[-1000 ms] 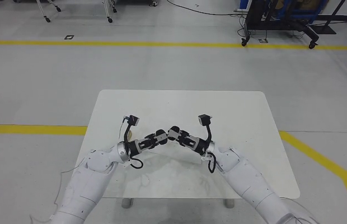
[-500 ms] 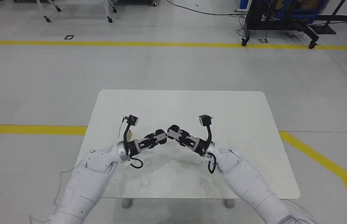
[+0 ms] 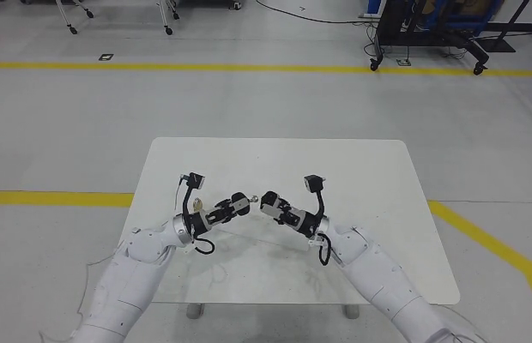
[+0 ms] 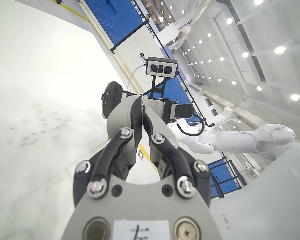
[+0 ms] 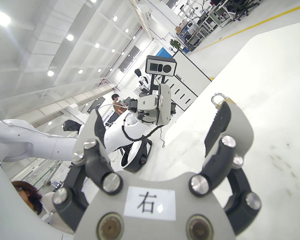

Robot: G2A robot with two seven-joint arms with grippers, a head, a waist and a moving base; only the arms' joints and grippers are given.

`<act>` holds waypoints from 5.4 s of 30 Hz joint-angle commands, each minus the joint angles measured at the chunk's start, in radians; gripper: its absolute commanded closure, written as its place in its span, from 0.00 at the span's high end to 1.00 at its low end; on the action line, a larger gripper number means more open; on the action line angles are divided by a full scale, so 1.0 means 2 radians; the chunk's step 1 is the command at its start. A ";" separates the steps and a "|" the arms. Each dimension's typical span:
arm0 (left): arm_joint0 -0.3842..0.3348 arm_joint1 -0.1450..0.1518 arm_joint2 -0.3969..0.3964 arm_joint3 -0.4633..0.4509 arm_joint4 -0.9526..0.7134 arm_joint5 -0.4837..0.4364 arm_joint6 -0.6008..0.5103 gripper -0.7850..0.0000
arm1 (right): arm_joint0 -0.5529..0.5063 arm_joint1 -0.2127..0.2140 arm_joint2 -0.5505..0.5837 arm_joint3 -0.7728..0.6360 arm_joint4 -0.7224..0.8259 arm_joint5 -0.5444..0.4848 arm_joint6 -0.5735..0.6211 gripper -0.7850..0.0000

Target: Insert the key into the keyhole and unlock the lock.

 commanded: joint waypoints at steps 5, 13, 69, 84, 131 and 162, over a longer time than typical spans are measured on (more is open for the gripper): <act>0.005 0.003 0.007 -0.019 0.031 -0.002 -0.017 0.00 | 0.011 0.028 0.040 0.001 -0.128 -0.066 0.097 1.00; -0.004 0.006 0.029 -0.016 0.020 -0.006 -0.071 0.00 | 0.000 0.057 0.074 -0.003 0.024 -0.033 0.215 0.83; -0.022 0.025 0.044 -0.005 -0.014 -0.042 -0.066 1.00 | 0.060 0.118 -0.049 0.033 0.166 -0.066 0.201 0.00; 0.025 0.043 -0.033 -0.174 0.141 0.002 0.007 1.00 | -0.096 0.168 0.140 -0.066 0.228 -0.066 0.202 0.00; 0.015 0.052 -0.033 -0.023 0.596 0.141 0.171 0.32 | -0.096 0.168 0.140 -0.066 0.228 -0.066 0.202 0.00; 0.003 0.042 -0.030 0.001 0.526 0.137 0.228 0.00 | -0.096 0.168 0.140 -0.066 0.228 -0.066 0.202 0.00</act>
